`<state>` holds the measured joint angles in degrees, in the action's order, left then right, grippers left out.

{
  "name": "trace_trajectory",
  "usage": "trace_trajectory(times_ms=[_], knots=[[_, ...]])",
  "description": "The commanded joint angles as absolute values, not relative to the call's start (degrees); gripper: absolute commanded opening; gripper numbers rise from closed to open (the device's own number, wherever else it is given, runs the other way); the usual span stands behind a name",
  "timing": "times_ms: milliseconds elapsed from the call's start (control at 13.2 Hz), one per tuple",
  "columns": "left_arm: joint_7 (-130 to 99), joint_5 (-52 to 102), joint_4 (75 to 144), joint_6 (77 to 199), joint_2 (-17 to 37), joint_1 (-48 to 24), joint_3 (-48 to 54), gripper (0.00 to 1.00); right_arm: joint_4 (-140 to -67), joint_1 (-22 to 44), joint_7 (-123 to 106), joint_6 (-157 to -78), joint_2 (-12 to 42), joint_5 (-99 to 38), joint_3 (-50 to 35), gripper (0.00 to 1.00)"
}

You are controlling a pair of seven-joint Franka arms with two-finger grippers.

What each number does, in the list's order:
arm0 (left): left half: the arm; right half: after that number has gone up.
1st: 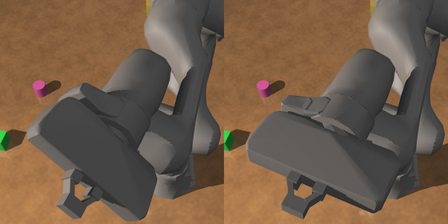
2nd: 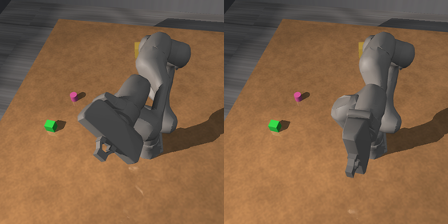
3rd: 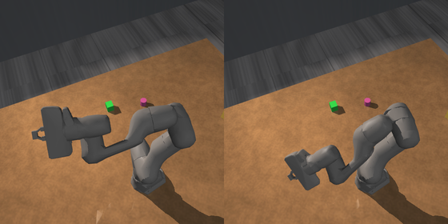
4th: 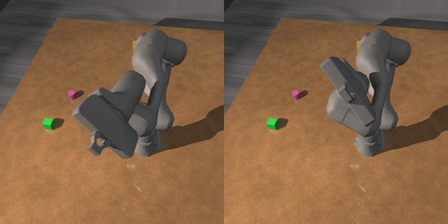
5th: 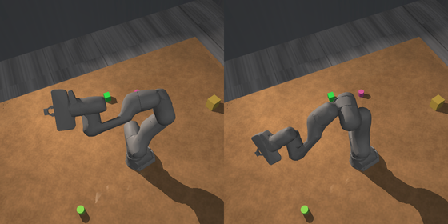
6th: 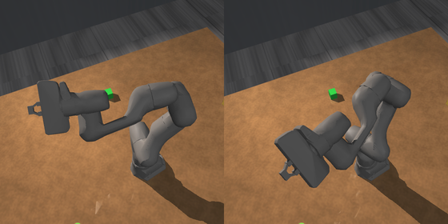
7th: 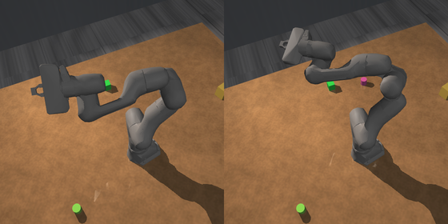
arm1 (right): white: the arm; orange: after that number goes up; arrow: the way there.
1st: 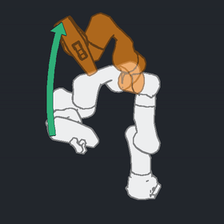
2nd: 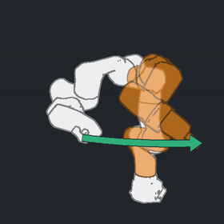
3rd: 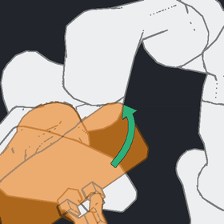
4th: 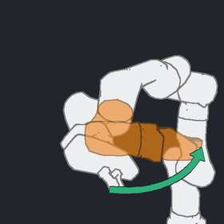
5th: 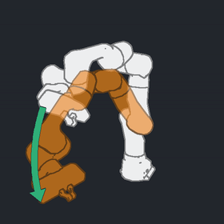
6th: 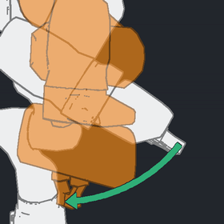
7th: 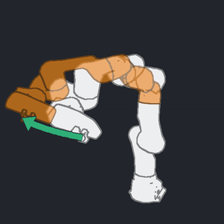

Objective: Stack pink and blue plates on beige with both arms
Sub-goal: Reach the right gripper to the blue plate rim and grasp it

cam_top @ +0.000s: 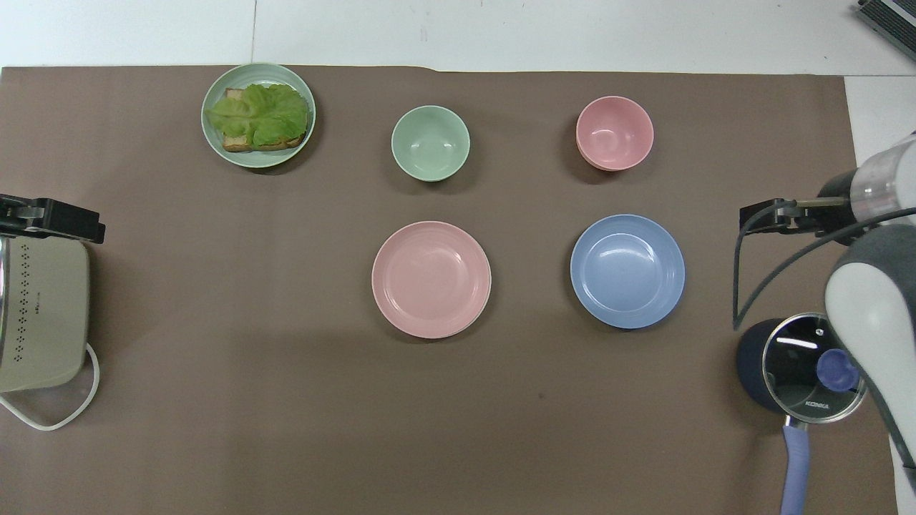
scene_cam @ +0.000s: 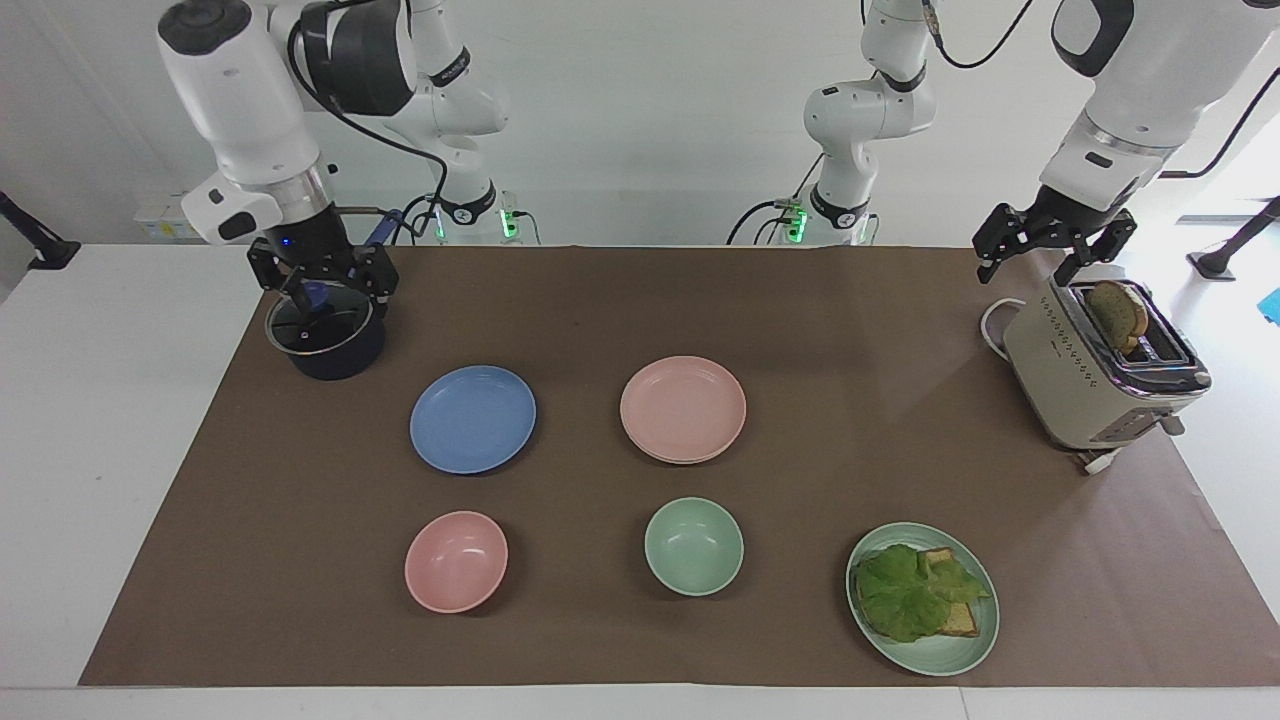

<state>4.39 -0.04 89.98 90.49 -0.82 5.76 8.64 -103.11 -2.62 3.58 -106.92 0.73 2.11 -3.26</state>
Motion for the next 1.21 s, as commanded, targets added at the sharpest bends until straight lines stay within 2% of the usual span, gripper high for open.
trace_trajectory(times_ms=[0,151,454,908,1135], knots=[[4.83,-0.79,91.49,91.14,-2.29,5.62,8.35,1.0,-108.36,-3.51,2.11,-115.37,4.46,0.7,-3.34,1.0],[4.83,-0.79,91.5,91.14,-2.29,5.63,8.26,1.0,-110.11,-3.52,1.85,-119.16,6.85,0.79,-3.34,1.0],[4.83,-0.79,91.49,91.14,-2.29,5.62,8.35,1.0,-119.25,-4.13,-0.44,-132.17,8.87,0.88,-3.34,1.0],[4.83,-0.79,91.49,91.14,-2.29,5.62,8.35,1.0,-123.75,-4.13,-0.79,-136.05,10.55,0.35,-3.52,1.0],[4.83,-0.79,91.49,91.06,-2.29,5.62,8.35,1.0,-125.59,-4.39,-3.76,-139.9,11.07,-5.33,-3.52,0.87]])
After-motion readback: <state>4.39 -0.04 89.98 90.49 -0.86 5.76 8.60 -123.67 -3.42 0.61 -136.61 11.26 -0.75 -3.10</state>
